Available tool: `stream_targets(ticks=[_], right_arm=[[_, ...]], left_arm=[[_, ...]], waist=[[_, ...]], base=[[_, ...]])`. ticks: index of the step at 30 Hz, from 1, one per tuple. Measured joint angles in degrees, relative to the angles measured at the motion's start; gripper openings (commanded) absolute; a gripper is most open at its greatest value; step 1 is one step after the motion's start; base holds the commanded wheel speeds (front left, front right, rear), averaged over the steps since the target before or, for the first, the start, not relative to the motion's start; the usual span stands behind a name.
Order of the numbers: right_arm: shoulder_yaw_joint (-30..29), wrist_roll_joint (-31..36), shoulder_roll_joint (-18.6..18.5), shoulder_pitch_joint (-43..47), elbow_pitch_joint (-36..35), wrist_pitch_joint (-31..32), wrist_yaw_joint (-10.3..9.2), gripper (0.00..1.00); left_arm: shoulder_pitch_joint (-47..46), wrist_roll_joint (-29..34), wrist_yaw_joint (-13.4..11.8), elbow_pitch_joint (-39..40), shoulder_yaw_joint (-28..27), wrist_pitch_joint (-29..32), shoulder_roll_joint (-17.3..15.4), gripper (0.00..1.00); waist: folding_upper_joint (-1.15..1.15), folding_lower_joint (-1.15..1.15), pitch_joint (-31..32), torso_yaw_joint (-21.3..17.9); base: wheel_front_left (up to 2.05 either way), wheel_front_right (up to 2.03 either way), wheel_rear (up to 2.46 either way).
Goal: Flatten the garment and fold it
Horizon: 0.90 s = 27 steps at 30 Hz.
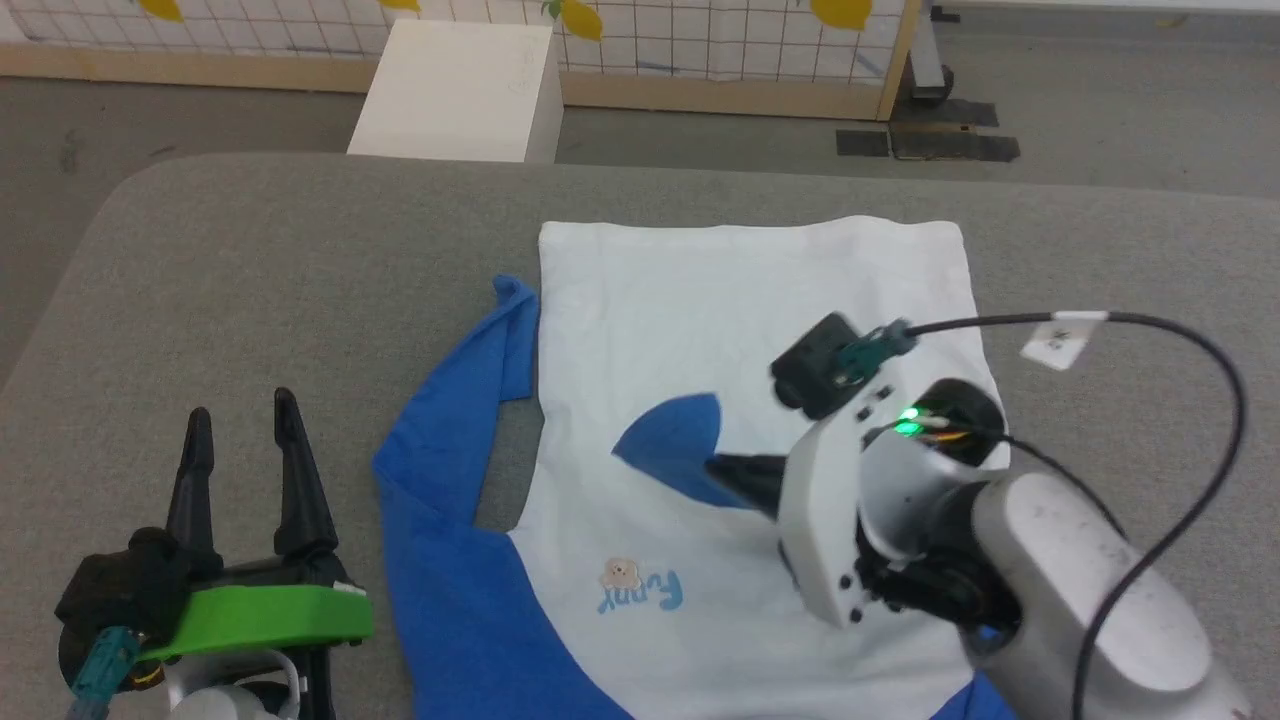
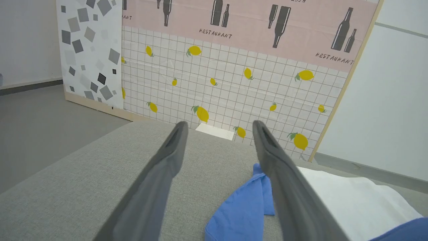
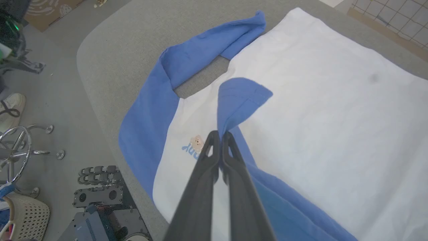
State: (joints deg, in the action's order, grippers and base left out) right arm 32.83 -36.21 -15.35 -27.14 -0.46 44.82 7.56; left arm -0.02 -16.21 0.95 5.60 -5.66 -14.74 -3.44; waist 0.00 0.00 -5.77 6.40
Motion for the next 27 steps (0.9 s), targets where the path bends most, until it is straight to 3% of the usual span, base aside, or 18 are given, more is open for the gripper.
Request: stream_targets(ticks=[6,16,17,18,19,23,27], right_arm=[[8.9,-0.3,4.9,-2.4,8.9,-3.1,0.0,0.0],[16.6,-0.6,7.8,-3.5,23.1,-8.4,0.0,0.0],[16.7,-0.9,8.0,-3.5,23.8,-9.2,0.0,0.27],[16.7,-1.9,8.1,-3.5,24.0,-9.8,0.0,0.96],[16.7,-2.6,8.3,-3.5,24.0,-10.2,0.0,1.0],[12.7,-6.9,8.4,-4.1,21.9,-14.7,0.0,1.0],[4.4,-8.8,6.9,-5.5,17.2,-19.9,0.0,1.0]], left_arm=[[-0.2,-0.6,0.0,-0.9,1.2,0.0,0.1,1.0],[-0.6,-1.0,-0.1,-2.1,1.7,0.0,0.3,1.0],[-0.6,-1.0,-0.1,-2.2,1.7,0.0,0.3,1.0],[-0.6,-1.0,-0.1,-2.3,1.6,0.0,0.3,1.0],[-0.6,-1.0,-0.1,-2.4,1.6,0.0,0.3,1.0],[-0.6,-1.0,-0.3,-3.1,1.4,0.0,0.3,1.0],[-0.5,-1.0,-0.3,-3.3,0.9,0.0,0.3,1.0]], waist=[[0.0,0.0,-1.8,2.1],[0.0,0.0,-4.2,4.8],[0.0,0.0,-4.3,4.9],[0.0,0.0,-4.4,4.8],[0.0,0.0,-4.4,4.7],[0.0,0.0,-3.6,3.8],[0.0,0.0,-2.5,2.4]], base=[[0.0,0.0,0.0],[0.0,0.0,0.0],[0.0,0.0,0.0],[0.0,0.0,0.0],[0.0,0.0,0.0],[0.0,0.0,0.0],[0.0,0.0,0.0]])
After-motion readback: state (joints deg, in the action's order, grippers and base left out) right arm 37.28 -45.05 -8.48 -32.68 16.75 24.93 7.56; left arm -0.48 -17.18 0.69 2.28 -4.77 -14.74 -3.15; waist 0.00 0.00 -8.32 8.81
